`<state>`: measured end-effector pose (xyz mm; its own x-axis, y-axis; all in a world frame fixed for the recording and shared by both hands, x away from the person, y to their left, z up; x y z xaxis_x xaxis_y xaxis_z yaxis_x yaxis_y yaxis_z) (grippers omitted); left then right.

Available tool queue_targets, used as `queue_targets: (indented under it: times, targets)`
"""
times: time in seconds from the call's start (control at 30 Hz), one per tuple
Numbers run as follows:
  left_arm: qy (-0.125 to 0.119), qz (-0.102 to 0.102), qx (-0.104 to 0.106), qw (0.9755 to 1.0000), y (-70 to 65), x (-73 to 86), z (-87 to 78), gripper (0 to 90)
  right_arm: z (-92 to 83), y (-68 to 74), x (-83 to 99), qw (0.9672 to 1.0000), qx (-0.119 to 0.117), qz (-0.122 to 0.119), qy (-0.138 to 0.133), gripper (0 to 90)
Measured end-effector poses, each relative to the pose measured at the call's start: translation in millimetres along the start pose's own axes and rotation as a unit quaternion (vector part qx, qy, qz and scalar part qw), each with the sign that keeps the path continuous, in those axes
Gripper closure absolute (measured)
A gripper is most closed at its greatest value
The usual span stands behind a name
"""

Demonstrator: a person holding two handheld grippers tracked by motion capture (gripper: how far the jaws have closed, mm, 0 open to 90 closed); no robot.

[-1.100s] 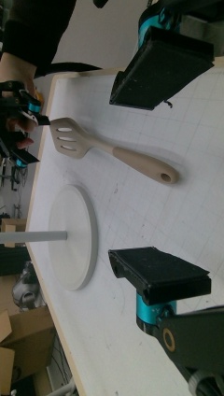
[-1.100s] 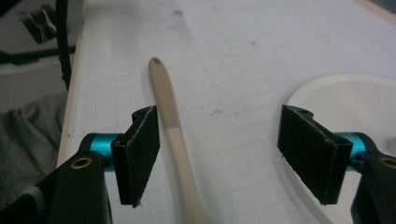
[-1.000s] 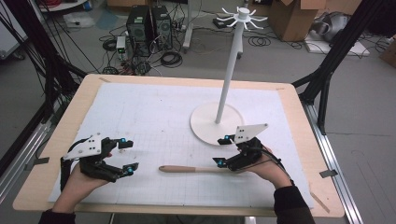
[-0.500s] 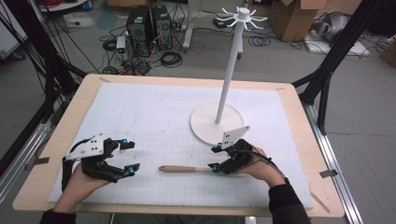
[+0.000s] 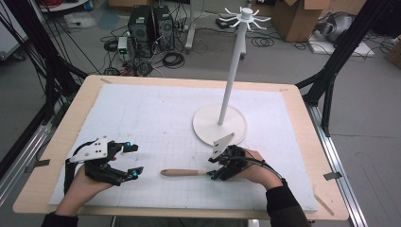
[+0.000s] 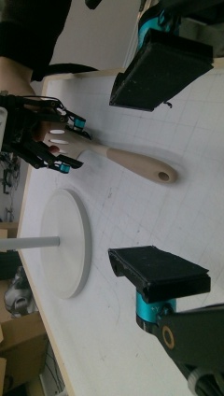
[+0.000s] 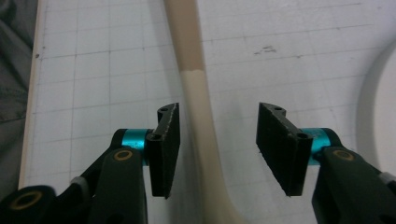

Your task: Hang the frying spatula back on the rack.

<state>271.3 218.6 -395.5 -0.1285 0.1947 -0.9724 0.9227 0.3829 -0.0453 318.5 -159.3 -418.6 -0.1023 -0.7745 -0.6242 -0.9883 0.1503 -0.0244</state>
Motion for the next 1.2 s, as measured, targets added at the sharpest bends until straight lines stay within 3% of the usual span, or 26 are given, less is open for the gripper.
queue_targets:
  times: [0.13,0.17,0.4,0.57,0.73,0.93,0.97,1.07,1.1,1.2]
  targets:
    - [0.001,0.0,0.0,1.0,-0.2,0.0,0.3,22.5,4.5,2.5,-2.8,0.9998,0.001,-0.01,0.018,53.0]
    - [0.001,0.0,0.001,1.0,-0.3,0.1,0.4,22.6,7.9,2.6,-3.8,0.9993,0.002,-0.023,0.029,55.3]
    - [0.003,0.002,0.001,1.0,-0.6,0.2,1.2,22.7,13.3,3.3,-4.1,0.9982,-0.001,-0.022,0.056,58.9]
    - [0.004,0.001,0.002,1.0,-0.8,0.6,1.8,22.8,12.6,4.9,-3.6,0.9981,-0.01,-0.006,0.06,65.7]
    - [0.009,0.002,0.006,0.9999,-1.5,1.0,3.5,22.9,13.0,4.1,-3.6,0.9981,-0.012,0.005,0.061,66.0]
    - [0.012,0.002,0.011,0.9999,-2.8,0.8,4.7,23.1,14.6,3.8,-10.6,0.9959,-0.01,0.012,0.09,66.1]
    - [0.012,0.005,0.01,0.9999,-2.6,0.7,4.5,23.0,15.3,4.1,-14.1,0.994,-0.012,0.016,0.108,66.0]
    - [0.013,0.004,0.009,0.9999,-2.5,1.1,3.8,23.1,16.9,2.4,-16.1,0.9935,-0.014,0.011,0.112,66.2]
    - [0.013,0.004,0.01,0.9999,-2.4,1.3,3.5,23.1,16.4,4.2,-17.2,0.9918,-0.013,0.028,0.124,66.5]
    - [0.013,0.003,0.009,0.9999,-3.0,1.2,3.6,23.1,17.4,2.4,-17.6,0.9921,-0.015,0.023,0.122,67.5]
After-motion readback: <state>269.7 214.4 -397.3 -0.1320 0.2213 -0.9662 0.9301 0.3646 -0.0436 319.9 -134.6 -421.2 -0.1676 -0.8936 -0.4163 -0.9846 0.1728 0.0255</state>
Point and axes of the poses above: each handheld gripper's, and its own axes: z roughly forward along the jaws, x roughly out of its underside, y roughly to its left, the point moved 1 cm from there along z, roughly forward along the jaws, and after that the axes turned 4 degrees about -y, right-handed, at the moved point
